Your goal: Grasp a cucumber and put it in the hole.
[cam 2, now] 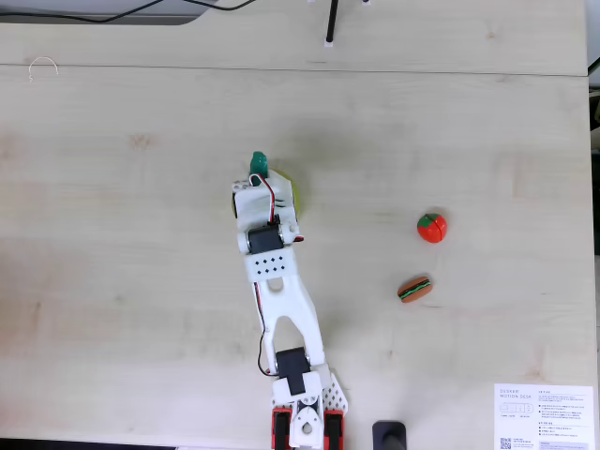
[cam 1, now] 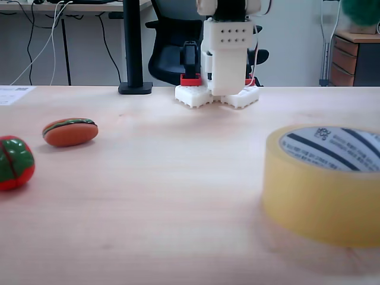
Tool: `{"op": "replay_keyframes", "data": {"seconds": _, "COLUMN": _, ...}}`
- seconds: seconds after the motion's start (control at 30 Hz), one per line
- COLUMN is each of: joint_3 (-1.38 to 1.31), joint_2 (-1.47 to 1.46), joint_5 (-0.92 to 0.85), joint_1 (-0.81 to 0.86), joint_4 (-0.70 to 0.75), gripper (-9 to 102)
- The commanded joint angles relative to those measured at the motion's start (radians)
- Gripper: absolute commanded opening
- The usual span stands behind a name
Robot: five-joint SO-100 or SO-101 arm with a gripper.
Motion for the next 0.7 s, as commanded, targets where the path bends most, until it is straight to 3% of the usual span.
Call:
{"op": "replay_keyframes", "data": {"seconds": 0.0, "joint_3": -0.029, "joint_2": 0.063, "joint_5": 0.008, "joint_1": -0.002, "joint_4": -0.035, "gripper": 27}}
{"op": "replay_keyframes", "data": {"seconds": 0.23, "joint_3": -0.017, "joint_2": 0.075, "joint_5": 0.008, "joint_1": -0.002, "joint_4": -0.035, "gripper": 49}}
{"op": "replay_keyframes", "data": {"seconds": 0.67, "joint_3": -0.009, "joint_2": 0.150, "joint_5": 0.005, "joint_1": 0.009, "joint_4": -0.035, "gripper": 47}}
